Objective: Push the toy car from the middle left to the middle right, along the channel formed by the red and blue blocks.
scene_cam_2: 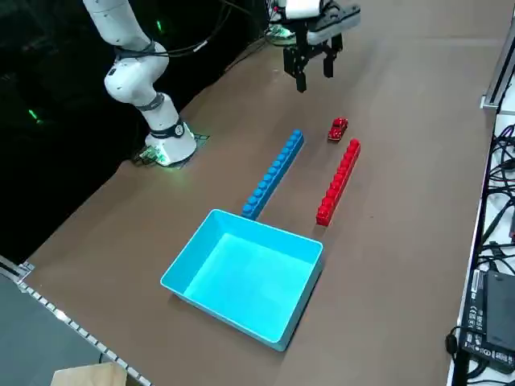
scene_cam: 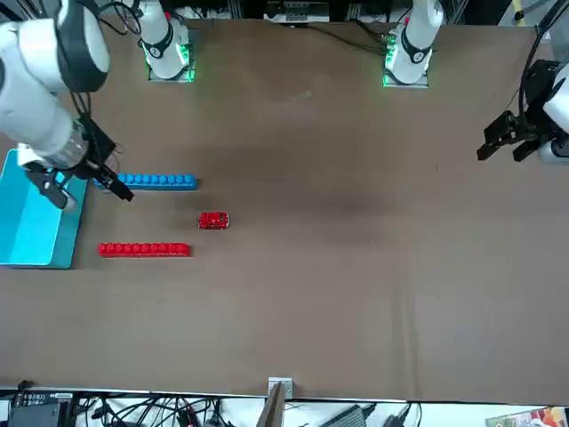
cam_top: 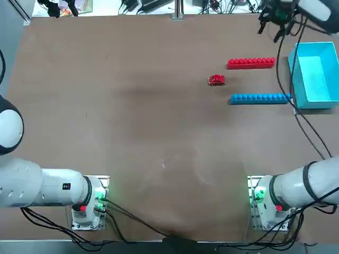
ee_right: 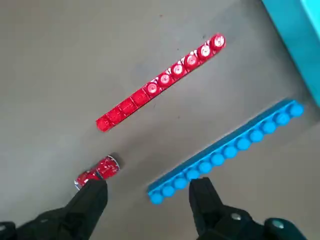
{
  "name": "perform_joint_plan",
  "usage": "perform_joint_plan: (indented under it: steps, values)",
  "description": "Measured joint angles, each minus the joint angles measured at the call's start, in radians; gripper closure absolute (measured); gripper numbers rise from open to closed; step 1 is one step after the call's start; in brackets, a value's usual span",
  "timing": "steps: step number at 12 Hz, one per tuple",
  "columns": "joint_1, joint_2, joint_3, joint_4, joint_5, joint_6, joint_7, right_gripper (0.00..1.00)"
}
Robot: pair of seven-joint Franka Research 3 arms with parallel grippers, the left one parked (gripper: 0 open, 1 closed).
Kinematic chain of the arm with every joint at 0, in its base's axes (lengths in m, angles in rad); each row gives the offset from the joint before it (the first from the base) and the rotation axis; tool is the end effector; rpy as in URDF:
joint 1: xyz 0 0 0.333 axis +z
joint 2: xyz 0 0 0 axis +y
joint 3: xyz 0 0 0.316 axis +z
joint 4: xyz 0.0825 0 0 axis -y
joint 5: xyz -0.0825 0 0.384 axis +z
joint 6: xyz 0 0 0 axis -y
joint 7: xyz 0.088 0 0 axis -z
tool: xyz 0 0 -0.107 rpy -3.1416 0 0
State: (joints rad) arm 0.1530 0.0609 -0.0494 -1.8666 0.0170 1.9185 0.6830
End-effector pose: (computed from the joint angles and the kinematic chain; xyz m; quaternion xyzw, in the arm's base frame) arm 0.5740 0.0614 0.4789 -0.9575 0.2884 0.0066 0.0043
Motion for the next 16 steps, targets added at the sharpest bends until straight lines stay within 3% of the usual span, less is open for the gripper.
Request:
perform_joint_plan:
  steps: [11, 16]
  values:
    - [0.089, 0.123, 0.001, -0.144, 0.0, 0.296, 0.652, 0.04]
    - [0.156, 0.183, 0.001, -0.164, 0.0, 0.378, 0.868, 0.18]
